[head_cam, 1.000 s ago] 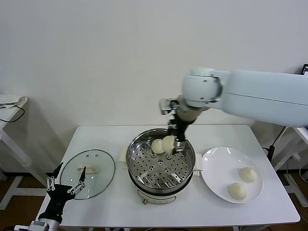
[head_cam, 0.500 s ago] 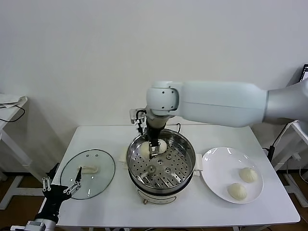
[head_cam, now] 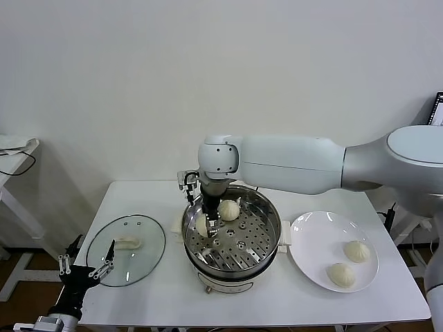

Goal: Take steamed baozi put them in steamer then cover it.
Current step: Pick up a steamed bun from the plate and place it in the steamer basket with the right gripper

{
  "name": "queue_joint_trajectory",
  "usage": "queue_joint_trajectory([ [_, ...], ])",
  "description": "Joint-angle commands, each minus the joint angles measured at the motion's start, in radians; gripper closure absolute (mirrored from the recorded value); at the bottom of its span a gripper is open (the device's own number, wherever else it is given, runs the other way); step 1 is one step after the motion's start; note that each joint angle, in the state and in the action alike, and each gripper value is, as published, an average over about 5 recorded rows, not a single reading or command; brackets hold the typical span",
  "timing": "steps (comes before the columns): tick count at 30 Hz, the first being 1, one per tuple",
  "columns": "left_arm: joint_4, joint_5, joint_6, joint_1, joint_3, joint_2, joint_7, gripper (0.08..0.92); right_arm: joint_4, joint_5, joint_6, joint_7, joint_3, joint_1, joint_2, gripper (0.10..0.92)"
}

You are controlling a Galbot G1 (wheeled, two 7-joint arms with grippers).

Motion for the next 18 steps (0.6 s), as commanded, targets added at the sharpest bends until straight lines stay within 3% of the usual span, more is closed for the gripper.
queue_joint_trajectory([
  [1,0.003,-0.001,0.0,0.0,-0.008,-0.001,0.002,0.177,-0.025,-0.022,-0.033,-0.005,-0.001,-0.025,0.022,0.279],
  [9,-0.004,-0.002,-0.002,0.009,-0.018,-0.004,0.003,0.177,0.021,-0.027,-0.028,-0.033,0.031,0.012,-0.041,0.207],
  [18,-0.032,0.003,-0.002,0.021,0.01,-0.007,-0.004,0.177,0.226,-0.011,0.019,-0.14,0.006,0.201,-0.373,0.203],
])
